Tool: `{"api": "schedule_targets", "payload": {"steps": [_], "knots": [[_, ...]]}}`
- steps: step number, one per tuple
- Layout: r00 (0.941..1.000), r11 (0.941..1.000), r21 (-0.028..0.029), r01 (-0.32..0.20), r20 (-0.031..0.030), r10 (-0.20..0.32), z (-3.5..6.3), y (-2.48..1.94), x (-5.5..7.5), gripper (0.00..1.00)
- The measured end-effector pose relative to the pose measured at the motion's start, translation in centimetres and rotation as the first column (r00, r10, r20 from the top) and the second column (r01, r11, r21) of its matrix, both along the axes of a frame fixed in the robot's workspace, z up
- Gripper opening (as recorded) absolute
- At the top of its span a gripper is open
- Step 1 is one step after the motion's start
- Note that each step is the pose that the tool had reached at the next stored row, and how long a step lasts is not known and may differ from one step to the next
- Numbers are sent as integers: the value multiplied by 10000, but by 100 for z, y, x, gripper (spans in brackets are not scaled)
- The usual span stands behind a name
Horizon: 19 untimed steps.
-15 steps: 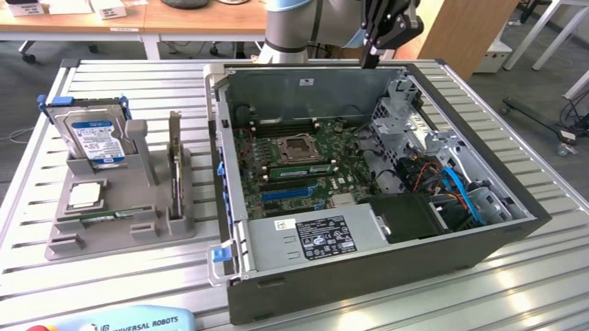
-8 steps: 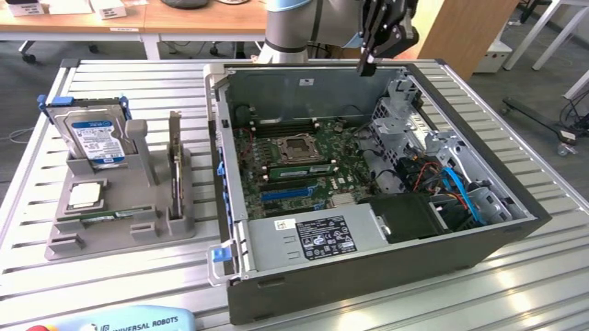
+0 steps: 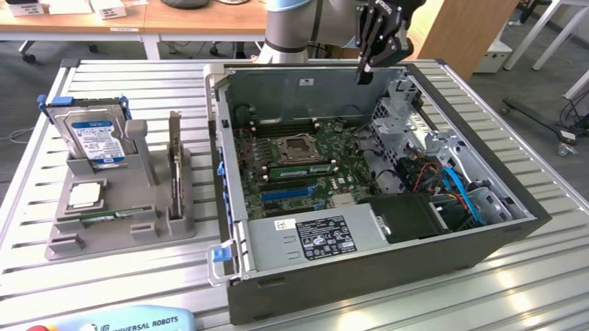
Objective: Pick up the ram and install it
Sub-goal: 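Press down the ram until it locks into place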
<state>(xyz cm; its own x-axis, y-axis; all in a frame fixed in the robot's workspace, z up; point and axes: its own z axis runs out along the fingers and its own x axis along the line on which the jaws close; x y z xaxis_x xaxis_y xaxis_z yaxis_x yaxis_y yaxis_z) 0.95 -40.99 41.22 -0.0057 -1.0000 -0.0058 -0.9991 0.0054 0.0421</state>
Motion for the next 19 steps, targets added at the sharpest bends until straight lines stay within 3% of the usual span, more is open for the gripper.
{"api": "schedule_targets", "payload": {"steps": [19], "knots": [[10000,10000,-1,30,0,-30,-346,0,-3,10]]}}
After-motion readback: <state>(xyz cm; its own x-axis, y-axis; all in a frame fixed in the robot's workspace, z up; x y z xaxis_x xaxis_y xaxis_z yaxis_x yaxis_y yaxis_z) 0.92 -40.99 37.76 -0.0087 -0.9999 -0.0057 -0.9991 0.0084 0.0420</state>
